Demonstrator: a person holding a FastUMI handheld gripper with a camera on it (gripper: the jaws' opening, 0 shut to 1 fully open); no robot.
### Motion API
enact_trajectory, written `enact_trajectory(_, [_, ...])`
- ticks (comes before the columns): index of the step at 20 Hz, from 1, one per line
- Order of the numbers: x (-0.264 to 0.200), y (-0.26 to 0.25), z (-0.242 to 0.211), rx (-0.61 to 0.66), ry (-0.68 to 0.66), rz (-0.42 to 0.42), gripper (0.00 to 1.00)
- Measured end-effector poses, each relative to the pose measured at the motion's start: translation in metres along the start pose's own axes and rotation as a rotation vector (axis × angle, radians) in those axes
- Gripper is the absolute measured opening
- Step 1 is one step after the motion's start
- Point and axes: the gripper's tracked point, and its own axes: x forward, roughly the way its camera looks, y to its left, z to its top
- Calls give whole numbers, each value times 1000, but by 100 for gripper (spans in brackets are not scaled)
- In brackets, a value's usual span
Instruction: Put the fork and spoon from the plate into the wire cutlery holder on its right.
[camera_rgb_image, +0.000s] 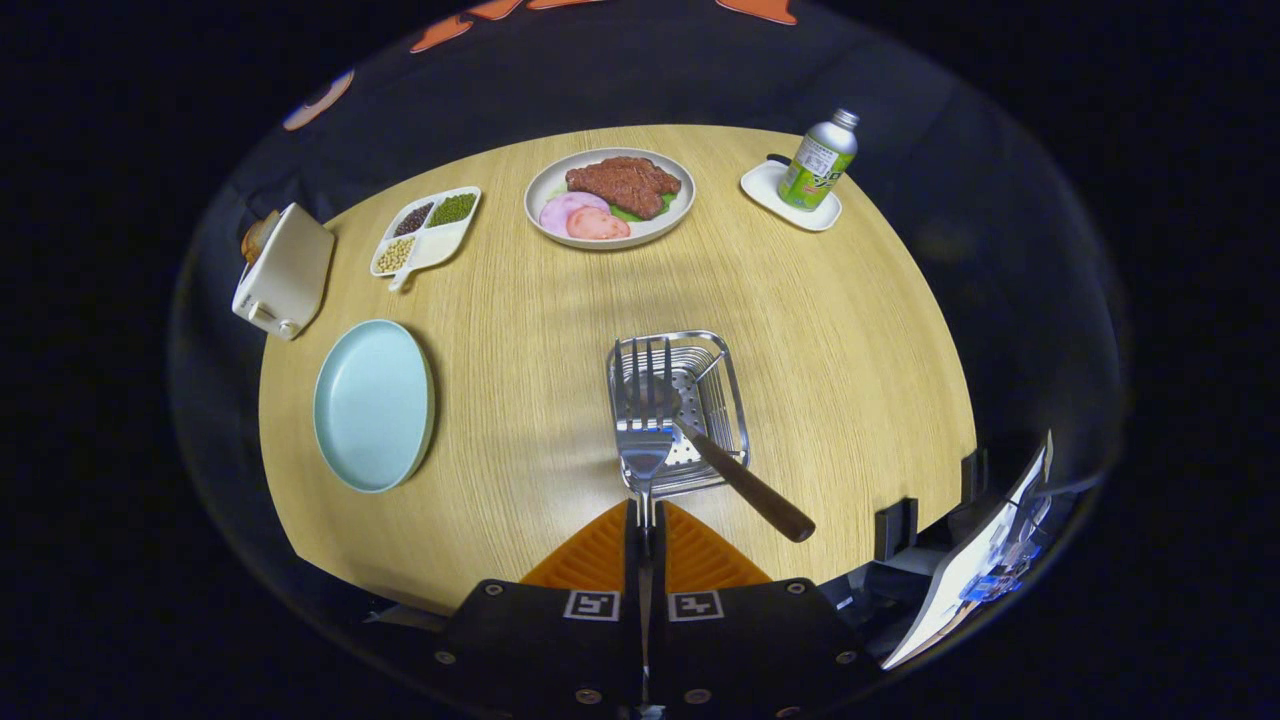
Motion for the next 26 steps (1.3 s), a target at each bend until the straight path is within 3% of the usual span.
enact_trajectory(8, [11, -14, 14, -56, 30, 16, 5])
enact_trajectory(16, [-34, -2, 75, -9, -190, 141, 11])
enact_trajectory(17, [-45, 2, 84, -4, -237, 161, 24])
enact_trajectory(21, [-106, 18, 126, 2, -480, 246, 57])
enact_trajectory(26, [-190, 29, 173, -19, -845, 278, 83])
